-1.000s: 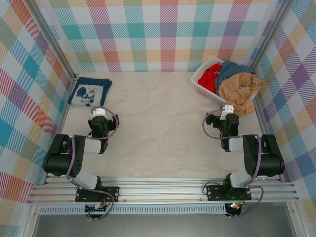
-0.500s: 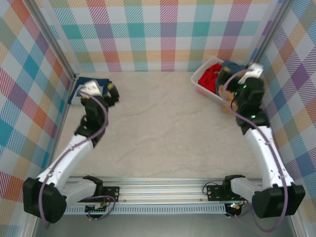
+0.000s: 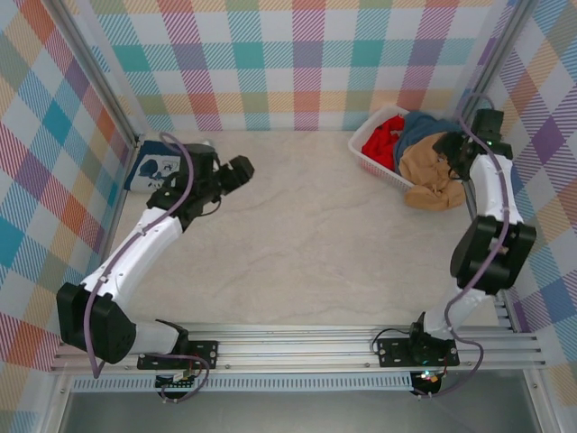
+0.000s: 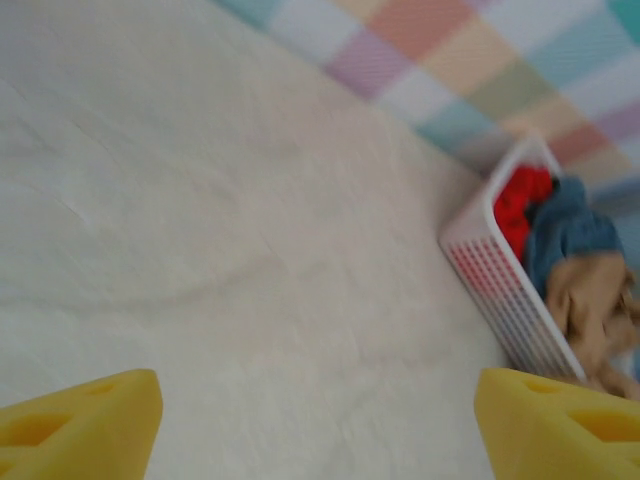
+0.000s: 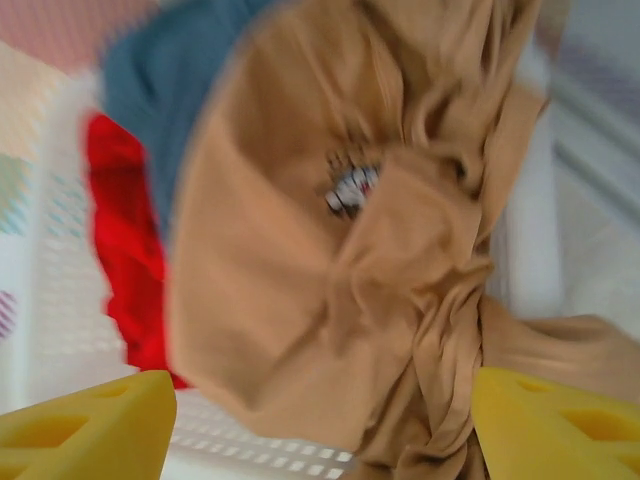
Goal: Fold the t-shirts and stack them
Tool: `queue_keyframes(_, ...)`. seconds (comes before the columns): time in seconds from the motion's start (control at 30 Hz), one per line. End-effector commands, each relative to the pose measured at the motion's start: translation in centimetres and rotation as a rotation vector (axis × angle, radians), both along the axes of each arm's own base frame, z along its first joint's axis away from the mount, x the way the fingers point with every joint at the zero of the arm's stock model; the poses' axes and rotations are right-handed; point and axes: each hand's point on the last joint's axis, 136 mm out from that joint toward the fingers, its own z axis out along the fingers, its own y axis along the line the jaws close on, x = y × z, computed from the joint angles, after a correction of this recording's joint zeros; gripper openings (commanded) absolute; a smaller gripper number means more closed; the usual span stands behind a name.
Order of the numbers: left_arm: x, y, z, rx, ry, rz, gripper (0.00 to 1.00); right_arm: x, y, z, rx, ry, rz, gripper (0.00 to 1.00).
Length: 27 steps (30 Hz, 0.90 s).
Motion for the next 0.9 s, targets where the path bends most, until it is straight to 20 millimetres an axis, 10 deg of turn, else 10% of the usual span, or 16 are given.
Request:
queue_keyframes(0.0,-2.4,-3.5,1.9,-0.071,0.007,-0.144,0.79,1.0,2.0,-0.4,0.095,0.011,0.078,0.79)
queue_keyframes(0.3,-4.1,-3.8,1.7,-0.019,0.013,-0.185,0.69,5.2,2.5,-6.2,0.260,0.080,0.102,0.59)
queue_keyframes(0.47,-4.4,-3.5,2.7,-0.002,0.002,-0.192,0.62,5.4,2.1,-5.4,0.240,0.018,0.062,0.19)
queue_keyframes(0.63,-4.6,-3.4,3.9,-0.014,-0.024,-0.191,0.51,4.4,1.8,1.7,0.077,-0.138,0.031,0.00)
queue_keyframes(0.87,-4.4,-3.6,4.5,-0.020,-0.033,-0.192,0.47,1.0,7.6,19.6,-0.127,-0.499,0.140,0.00)
